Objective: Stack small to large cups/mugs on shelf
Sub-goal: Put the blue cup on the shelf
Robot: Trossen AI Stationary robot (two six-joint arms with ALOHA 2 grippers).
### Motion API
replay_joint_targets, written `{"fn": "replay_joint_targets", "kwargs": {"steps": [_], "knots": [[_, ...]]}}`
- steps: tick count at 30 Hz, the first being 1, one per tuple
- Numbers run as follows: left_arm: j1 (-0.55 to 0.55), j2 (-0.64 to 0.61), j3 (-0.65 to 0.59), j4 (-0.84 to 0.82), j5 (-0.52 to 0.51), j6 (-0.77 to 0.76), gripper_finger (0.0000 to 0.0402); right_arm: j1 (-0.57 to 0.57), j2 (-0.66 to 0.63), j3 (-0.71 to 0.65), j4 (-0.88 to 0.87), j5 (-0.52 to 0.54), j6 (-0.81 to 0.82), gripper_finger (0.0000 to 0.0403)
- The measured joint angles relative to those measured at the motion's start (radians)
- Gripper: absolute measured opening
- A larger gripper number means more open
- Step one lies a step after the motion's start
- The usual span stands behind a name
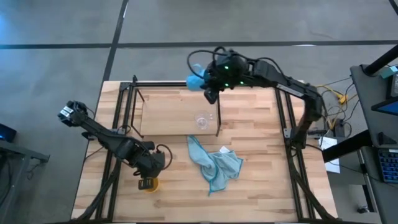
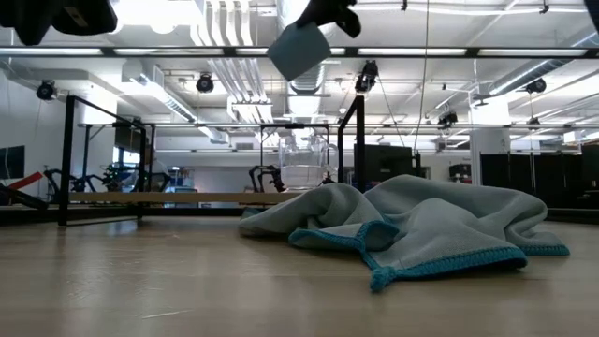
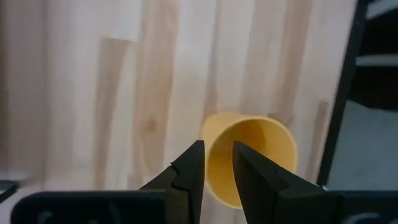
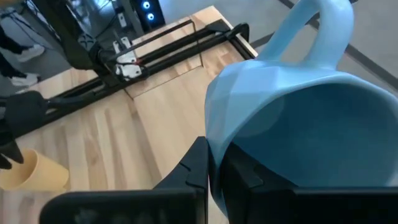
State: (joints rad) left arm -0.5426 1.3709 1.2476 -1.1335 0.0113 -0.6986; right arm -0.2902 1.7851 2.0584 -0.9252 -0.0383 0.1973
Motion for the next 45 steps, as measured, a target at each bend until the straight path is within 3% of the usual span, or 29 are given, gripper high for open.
{"fn": "replay_joint_targets", "kwargs": {"steps": [14, 28, 36, 45], "knots": [[0.035, -0.112, -0.011, -0.096, -0.149, -0.032, 0.0068, 0.045, 0.243, 0.275, -0.126, -0.054, -0.021, 0.0013], [0.064, -0.153, -0.014, -0.249, -0.209, -0.031, 0.0068, 0.101, 0.351, 0.28, -0.134, -0.047, -0.021, 0.0013], [0.099, -0.21, -0.015, -0.345, -0.283, -0.207, 0.0068, 0.118, 0.398, 0.279, -0.134, -0.04, -0.022, 0.0013], [0.127, -0.269, -0.015, -0.351, -0.366, -0.248, 0.0068, 0.125, 0.449, 0.279, -0.111, -0.035, -0.068, 0.0013]]}}
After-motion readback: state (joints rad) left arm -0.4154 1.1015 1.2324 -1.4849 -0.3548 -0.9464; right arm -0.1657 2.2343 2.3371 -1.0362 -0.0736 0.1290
